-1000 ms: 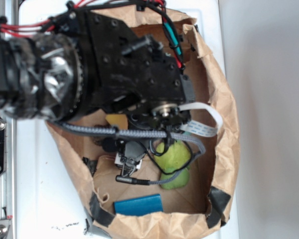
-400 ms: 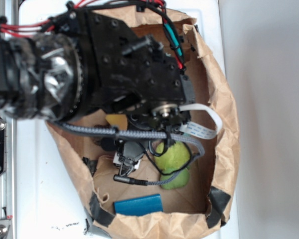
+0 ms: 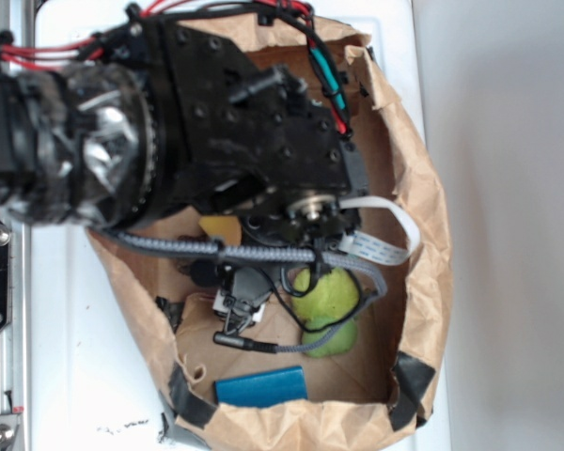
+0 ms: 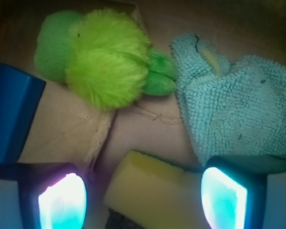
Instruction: Grab the green sponge.
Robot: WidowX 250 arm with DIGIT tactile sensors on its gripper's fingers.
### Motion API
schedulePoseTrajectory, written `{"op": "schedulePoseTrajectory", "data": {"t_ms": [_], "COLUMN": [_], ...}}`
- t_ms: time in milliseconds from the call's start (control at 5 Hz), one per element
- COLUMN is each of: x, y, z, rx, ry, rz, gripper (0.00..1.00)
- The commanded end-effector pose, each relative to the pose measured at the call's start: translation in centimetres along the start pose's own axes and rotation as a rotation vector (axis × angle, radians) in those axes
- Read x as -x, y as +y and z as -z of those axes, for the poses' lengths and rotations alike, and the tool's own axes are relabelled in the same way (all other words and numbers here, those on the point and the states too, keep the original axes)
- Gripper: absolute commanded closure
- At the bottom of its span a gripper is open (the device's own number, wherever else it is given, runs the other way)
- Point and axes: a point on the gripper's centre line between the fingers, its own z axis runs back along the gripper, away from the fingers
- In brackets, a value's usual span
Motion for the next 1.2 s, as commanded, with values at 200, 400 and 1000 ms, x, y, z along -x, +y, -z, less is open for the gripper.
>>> {"op": "schedulePoseTrajectory", "data": {"t_ms": [200, 400, 1000], "x": [-0.8, -0.8, 0.2], "y": [0.6, 1.0, -0.3], "z": [-1.8, -0.8, 2.0], "rx": [-0.030, -0.046, -0.096], "ry": [-0.054, -0.080, -0.095], "rz": [0.015, 0.000, 0.061], "gripper": [0.00, 0.00, 0.00]}}
